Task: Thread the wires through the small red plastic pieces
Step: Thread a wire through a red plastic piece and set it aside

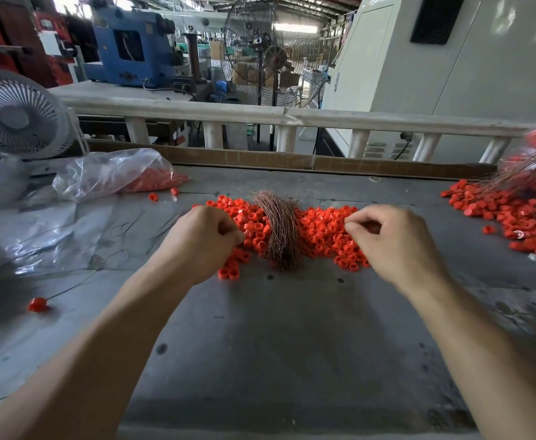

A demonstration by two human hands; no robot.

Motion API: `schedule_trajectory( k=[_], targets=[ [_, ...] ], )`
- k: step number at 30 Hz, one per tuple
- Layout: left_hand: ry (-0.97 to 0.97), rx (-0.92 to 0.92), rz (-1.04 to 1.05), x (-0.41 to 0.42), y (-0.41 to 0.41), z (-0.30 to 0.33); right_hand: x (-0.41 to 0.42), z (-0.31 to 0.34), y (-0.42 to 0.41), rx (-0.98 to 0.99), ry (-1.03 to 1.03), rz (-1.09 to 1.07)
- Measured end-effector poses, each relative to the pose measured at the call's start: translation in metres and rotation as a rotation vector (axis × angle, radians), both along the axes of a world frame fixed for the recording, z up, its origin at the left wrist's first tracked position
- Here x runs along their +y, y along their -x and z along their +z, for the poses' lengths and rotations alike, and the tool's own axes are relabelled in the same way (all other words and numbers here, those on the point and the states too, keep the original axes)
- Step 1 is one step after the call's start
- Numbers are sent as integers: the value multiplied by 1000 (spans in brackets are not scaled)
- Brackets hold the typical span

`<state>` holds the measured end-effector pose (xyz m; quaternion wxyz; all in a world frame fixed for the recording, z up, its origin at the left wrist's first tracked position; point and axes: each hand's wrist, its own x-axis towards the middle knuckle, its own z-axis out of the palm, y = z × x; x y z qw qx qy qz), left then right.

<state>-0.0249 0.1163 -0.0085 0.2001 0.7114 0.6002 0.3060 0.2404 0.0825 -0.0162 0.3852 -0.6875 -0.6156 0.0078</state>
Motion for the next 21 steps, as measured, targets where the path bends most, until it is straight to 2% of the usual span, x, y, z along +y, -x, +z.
schedule_trajectory(
  k=[5, 10, 16, 21],
  targets=[
    [-60, 141, 23, 2, 7, 1, -3, -7, 31, -100, 9, 284],
    [185, 339, -45, 3, 17, 6, -5, -11, 47, -197, 74, 324],
    [236, 281, -106, 3, 12, 1, -4, -11, 52, -242, 27, 319],
    [137, 233, -100, 4, 4, -5, -6, -9, 52, -261, -18, 350]
  ],
)
